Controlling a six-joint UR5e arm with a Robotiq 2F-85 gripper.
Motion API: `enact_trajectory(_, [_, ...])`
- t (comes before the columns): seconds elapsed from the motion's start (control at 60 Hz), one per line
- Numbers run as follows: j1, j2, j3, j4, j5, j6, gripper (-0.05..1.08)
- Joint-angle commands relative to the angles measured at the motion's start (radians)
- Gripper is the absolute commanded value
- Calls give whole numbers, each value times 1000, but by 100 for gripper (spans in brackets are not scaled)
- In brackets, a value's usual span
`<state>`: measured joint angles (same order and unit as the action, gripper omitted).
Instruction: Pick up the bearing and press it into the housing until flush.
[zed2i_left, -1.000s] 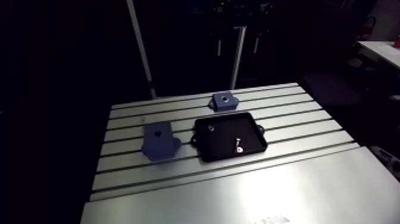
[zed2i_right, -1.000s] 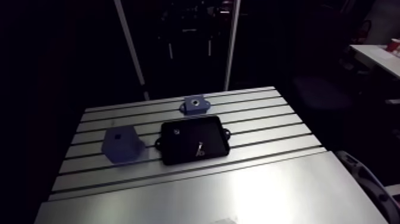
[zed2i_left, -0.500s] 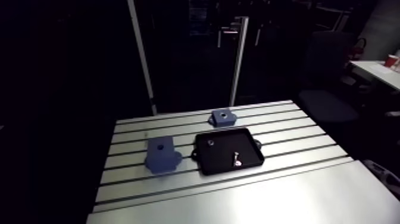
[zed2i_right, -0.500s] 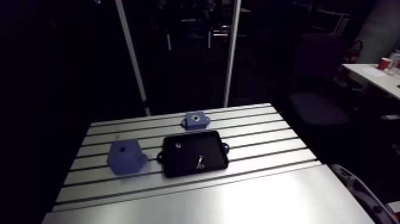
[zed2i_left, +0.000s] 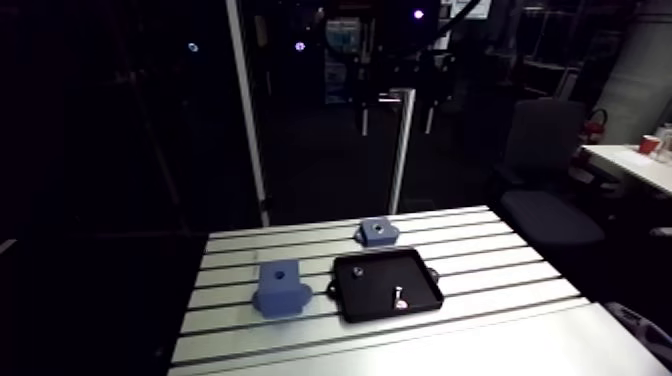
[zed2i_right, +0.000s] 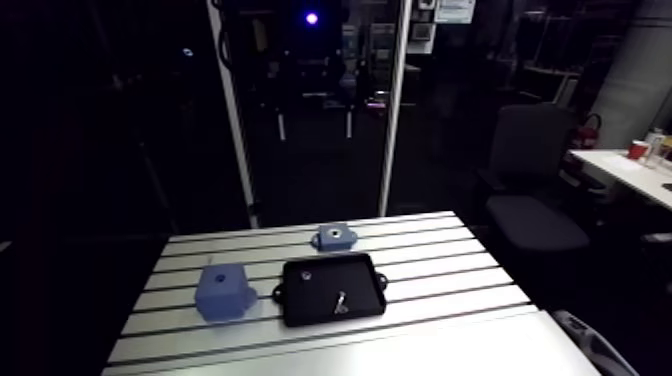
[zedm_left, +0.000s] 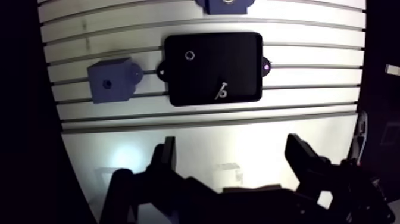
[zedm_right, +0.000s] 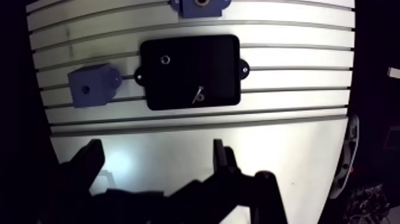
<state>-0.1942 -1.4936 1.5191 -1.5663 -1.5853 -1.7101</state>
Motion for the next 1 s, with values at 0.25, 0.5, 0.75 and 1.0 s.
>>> enact_trajectory(0.25, [2, -33, 66, -124, 3, 39, 0])
enact_trajectory(0.5, [1, -38, 81, -154, -2, 40, 0])
enact_trajectory(0.75, [2, -40, 64, -148, -1, 37, 0])
enact_trajectory(1.0, [3, -45, 59, -134, 0, 36, 0])
